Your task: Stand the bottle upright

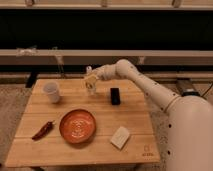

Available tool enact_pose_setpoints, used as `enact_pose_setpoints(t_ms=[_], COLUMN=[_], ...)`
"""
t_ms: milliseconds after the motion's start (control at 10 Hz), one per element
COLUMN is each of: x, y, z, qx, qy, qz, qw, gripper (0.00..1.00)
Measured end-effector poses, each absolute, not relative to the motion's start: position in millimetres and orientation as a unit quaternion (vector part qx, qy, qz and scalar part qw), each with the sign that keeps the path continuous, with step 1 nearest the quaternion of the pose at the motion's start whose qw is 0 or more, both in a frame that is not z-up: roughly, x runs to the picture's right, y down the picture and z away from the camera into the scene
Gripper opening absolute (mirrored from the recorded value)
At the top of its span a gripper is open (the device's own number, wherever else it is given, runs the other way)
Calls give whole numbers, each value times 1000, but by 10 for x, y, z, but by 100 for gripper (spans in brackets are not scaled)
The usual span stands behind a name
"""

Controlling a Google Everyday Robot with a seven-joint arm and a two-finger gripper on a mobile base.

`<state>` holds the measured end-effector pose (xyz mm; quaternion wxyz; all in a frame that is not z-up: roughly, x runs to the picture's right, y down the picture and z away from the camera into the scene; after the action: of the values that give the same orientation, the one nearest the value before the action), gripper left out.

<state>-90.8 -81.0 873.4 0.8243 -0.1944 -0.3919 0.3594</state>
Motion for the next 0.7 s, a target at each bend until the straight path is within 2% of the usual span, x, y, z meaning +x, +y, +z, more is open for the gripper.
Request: enact_pose_setpoints(t_ms=[700], x=[-1036], y=[-589], z=[8862], qx=[-139], qy=[-350], qz=[380], qw=[845], gripper=[0])
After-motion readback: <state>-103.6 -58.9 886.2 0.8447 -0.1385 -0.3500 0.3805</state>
